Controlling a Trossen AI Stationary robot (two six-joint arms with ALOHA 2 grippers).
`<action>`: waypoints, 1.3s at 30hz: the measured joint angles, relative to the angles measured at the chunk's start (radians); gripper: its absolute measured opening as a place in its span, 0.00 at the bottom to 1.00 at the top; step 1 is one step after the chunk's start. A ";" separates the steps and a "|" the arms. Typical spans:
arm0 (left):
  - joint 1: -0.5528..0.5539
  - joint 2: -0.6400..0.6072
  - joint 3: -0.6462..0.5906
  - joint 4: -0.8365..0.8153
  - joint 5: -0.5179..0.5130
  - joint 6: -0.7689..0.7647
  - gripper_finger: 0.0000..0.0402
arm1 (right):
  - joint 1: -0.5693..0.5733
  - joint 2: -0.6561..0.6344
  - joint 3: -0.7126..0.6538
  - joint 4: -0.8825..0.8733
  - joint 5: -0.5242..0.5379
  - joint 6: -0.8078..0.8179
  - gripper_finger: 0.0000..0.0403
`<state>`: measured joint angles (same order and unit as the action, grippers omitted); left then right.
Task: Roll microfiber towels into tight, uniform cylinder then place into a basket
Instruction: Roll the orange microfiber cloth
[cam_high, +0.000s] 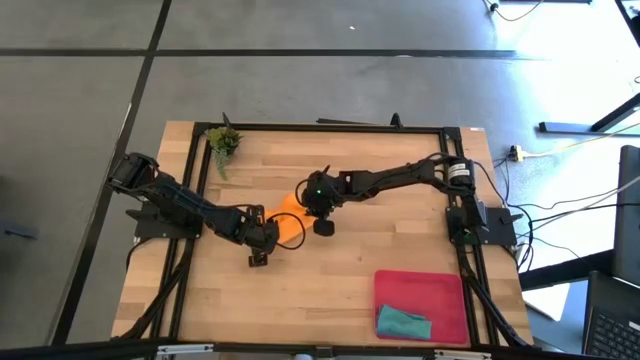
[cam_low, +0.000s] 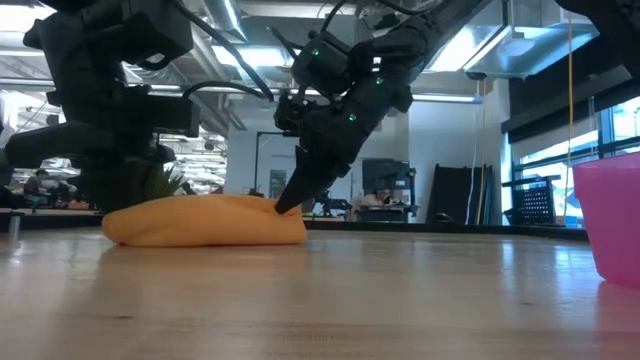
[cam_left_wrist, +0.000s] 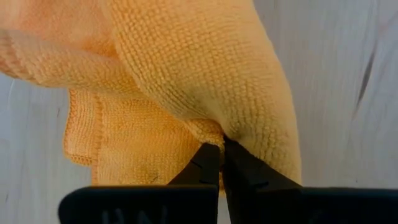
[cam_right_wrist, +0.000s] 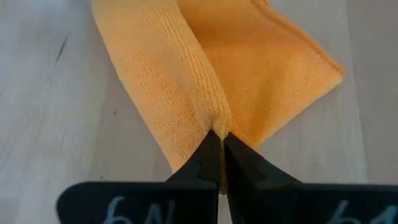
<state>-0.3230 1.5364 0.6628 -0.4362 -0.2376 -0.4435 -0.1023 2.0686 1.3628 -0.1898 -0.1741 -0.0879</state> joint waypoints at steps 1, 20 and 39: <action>-0.001 0.000 0.000 0.000 -0.002 0.000 0.00 | -0.001 0.000 0.000 0.000 0.000 0.000 0.02; -0.019 -0.011 0.001 0.008 -0.033 -0.087 0.00 | -0.005 0.002 0.001 -0.111 -0.004 0.006 0.02; -0.027 -0.011 0.001 0.001 -0.085 -0.127 0.00 | -0.001 0.002 0.001 -0.155 -0.108 0.034 0.02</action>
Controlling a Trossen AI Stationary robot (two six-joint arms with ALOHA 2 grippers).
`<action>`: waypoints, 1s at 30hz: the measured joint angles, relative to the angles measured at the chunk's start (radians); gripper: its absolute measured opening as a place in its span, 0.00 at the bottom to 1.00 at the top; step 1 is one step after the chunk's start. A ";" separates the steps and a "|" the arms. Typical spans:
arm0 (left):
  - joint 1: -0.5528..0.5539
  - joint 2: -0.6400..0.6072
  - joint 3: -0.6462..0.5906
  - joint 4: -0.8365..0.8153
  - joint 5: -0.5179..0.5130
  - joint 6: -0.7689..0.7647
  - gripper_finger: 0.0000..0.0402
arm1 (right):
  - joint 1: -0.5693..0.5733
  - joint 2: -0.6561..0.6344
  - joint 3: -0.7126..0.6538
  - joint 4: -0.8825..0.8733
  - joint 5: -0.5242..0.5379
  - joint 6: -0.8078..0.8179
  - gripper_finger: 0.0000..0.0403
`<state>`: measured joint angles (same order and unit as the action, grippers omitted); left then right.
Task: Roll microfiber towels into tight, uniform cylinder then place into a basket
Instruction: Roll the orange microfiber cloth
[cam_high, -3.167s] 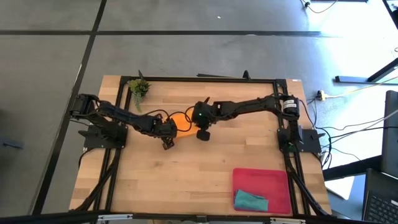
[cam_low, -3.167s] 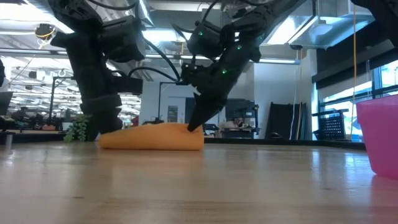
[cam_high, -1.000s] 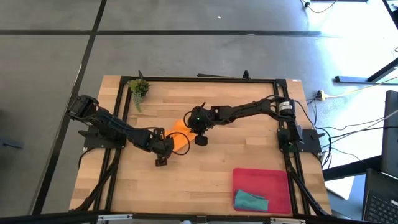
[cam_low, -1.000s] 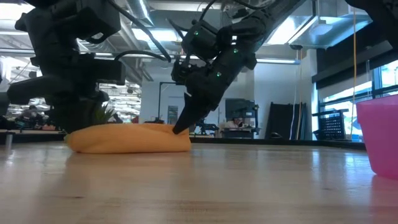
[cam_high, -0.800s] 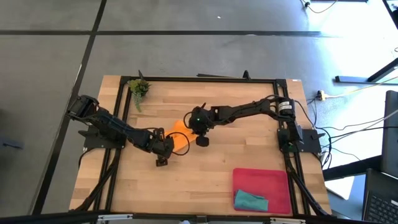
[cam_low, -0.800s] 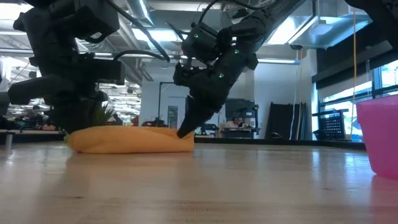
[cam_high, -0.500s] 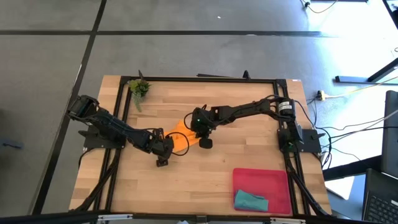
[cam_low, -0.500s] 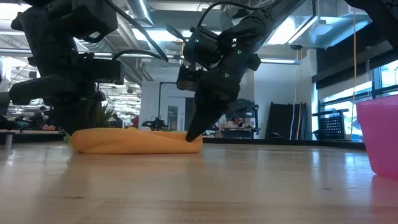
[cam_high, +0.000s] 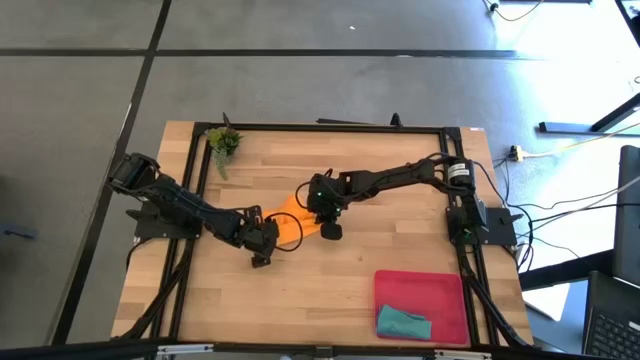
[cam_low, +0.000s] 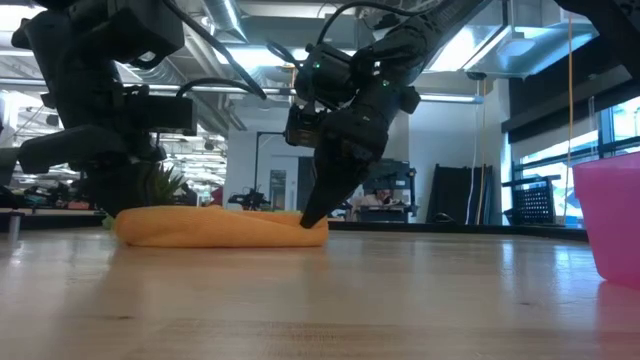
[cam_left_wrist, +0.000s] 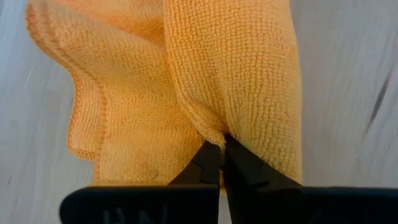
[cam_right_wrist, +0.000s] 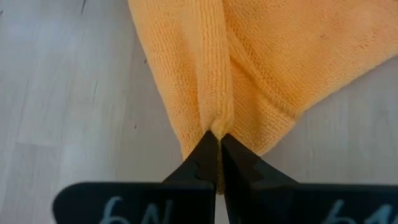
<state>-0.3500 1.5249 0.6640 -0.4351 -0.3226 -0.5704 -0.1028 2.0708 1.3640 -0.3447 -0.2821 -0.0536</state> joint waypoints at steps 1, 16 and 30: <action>0.000 0.000 0.000 0.000 0.000 0.001 0.00 | 0.000 0.000 0.000 0.000 0.000 0.000 0.02; -0.019 0.000 0.000 -0.003 0.000 -0.051 0.00 | 0.020 0.000 0.000 -0.018 -0.008 0.015 0.02; -0.023 -0.003 0.003 -0.057 0.047 -0.076 0.00 | 0.081 -0.019 0.000 -0.044 -0.118 0.076 0.02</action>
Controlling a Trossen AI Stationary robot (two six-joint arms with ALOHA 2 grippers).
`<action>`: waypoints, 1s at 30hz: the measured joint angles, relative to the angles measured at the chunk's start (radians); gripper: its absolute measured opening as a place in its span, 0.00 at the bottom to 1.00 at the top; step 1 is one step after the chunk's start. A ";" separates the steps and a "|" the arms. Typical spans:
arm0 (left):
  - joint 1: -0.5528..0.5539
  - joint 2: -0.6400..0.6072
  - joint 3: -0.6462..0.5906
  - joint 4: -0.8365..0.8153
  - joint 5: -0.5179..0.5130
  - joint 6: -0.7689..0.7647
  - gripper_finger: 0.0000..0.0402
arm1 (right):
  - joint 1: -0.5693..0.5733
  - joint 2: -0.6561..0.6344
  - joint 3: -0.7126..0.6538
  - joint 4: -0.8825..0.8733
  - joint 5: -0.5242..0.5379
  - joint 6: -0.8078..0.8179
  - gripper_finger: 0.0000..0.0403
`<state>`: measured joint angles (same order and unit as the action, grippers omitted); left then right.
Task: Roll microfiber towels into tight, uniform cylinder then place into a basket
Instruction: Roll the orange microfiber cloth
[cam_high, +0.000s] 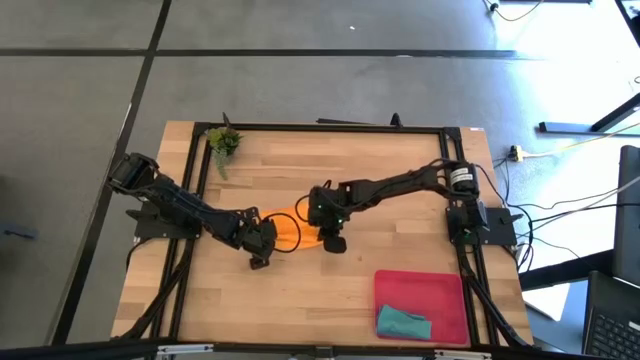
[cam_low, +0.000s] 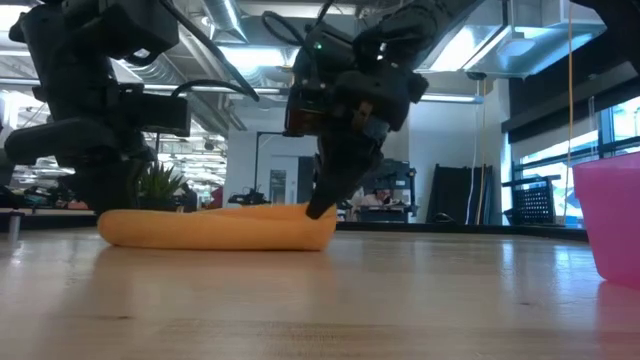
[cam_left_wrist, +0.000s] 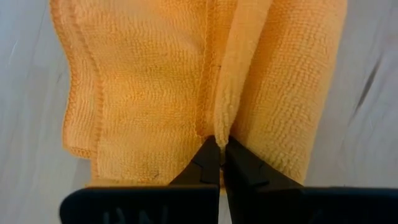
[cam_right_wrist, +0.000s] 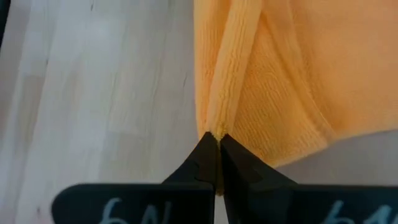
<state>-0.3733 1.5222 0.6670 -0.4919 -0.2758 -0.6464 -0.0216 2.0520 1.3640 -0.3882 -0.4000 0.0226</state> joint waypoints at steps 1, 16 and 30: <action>0.000 0.000 0.000 -0.001 0.003 0.005 0.00 | 0.000 -0.004 0.000 0.004 -0.002 0.000 0.02; -0.002 0.000 -0.001 -0.016 0.011 0.077 0.00 | -0.078 -0.018 0.005 0.131 -0.022 -0.049 0.02; -0.008 0.002 -0.001 -0.015 0.013 0.082 0.00 | -0.108 0.031 0.005 0.163 -0.012 -0.084 0.02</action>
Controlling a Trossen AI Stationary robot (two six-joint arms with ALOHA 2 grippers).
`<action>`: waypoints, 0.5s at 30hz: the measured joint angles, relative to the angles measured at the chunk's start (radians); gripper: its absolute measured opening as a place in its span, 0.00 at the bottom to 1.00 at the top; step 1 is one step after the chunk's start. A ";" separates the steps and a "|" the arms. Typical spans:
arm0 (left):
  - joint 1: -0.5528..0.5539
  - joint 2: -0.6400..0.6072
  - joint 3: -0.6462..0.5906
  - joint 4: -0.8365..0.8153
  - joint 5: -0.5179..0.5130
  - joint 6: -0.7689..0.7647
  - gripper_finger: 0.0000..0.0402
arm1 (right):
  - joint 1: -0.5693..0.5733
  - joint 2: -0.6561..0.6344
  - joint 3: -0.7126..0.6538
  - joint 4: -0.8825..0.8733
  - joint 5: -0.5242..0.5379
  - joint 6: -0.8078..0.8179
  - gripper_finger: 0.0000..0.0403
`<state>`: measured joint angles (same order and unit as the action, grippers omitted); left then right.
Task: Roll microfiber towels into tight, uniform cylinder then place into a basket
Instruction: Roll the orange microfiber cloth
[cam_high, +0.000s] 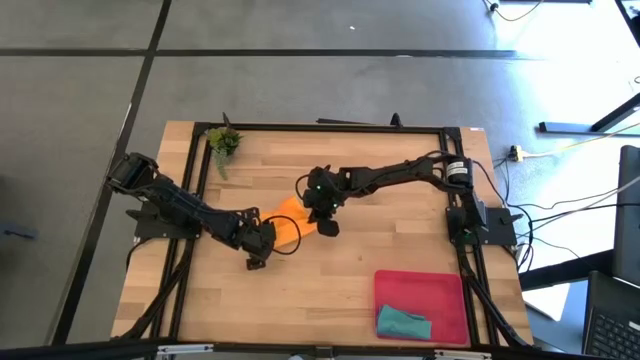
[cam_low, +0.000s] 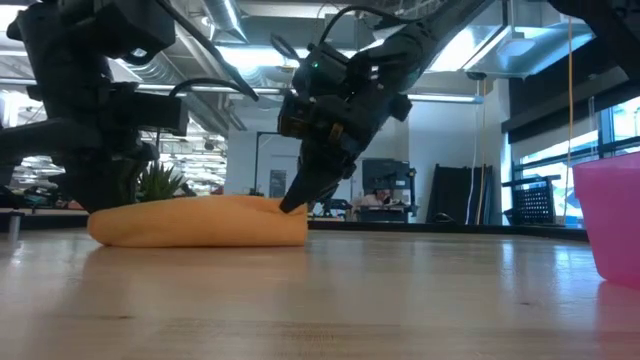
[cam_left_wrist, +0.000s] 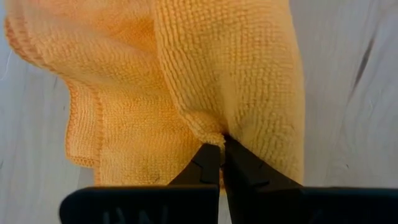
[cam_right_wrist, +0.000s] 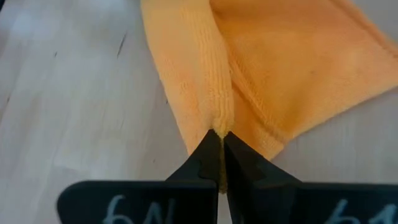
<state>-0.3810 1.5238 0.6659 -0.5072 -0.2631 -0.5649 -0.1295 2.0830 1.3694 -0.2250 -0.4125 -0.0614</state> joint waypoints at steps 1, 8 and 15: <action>-0.001 0.000 0.000 0.000 0.004 0.002 0.00 | 0.000 0.000 0.000 -0.003 0.000 0.002 0.02; -0.041 -0.001 0.000 -0.003 0.029 0.081 0.00 | 0.023 0.000 0.021 -0.007 -0.081 -0.052 0.02; -0.043 -0.001 0.000 -0.002 0.034 0.101 0.00 | 0.027 0.019 0.059 0.071 -0.085 -0.151 0.02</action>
<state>-0.4244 1.5230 0.6659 -0.5096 -0.2295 -0.4635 -0.1023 2.1023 1.4284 -0.1545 -0.4970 -0.2124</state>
